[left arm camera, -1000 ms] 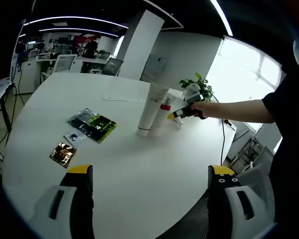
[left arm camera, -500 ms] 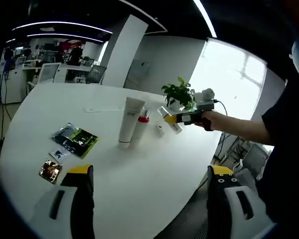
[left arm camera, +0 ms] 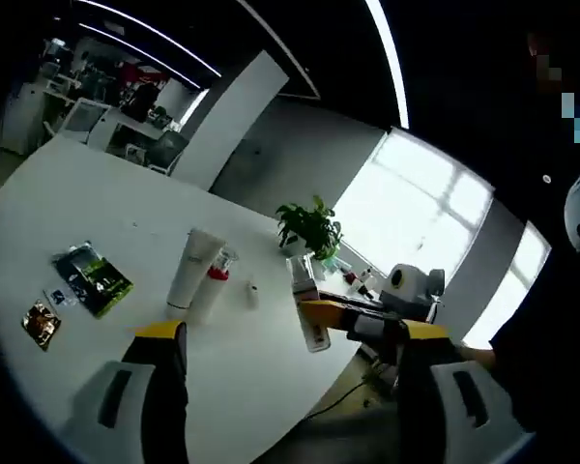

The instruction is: Arrange the skincare products in the storage area until every visible bottle or jar stands upright without overlapping.

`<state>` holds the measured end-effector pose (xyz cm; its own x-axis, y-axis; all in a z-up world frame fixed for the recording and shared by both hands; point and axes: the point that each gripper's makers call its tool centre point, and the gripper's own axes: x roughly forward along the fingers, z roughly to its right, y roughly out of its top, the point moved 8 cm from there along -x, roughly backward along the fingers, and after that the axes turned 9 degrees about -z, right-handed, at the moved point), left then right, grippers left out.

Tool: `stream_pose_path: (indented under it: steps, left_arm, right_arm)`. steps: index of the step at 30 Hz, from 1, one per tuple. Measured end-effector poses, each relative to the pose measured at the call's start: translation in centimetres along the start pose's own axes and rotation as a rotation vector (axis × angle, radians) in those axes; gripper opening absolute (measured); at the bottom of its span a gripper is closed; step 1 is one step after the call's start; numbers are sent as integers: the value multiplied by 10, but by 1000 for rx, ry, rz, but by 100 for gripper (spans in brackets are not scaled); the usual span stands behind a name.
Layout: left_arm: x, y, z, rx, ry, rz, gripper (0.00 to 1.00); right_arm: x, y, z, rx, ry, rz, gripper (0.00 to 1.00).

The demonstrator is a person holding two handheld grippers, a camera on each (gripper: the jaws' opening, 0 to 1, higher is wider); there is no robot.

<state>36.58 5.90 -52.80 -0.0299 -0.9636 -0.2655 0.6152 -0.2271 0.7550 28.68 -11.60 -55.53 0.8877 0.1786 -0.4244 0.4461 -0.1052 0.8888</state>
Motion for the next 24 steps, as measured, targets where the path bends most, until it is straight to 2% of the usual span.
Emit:
stream_pose_path:
  steps: [3,6,9,12,17,24]
  left_arm:
    - [7,0,8,-5,17,-15,78]
    - [13,-4,14,10,31,-46,74]
    - [13,-7,19,-16,28,-47,68]
    - [9,-6,22,-55,15,-24,57]
    - [3,-3,24,-35,20,-6,47]
    - [2,-1,25,-23,7,17,34]
  right_arm:
    - [-1,8,-32,-91,-11,18,12]
    - [0,15,-55,-149,-7,52,12]
    - [0,20,-78,-261,-23,67,12]
    - [-1,21,-87,-310,-22,69,12]
    - [-5,24,-92,-370,-29,78,12]
    - [-8,23,-96,-379,-31,80,12]
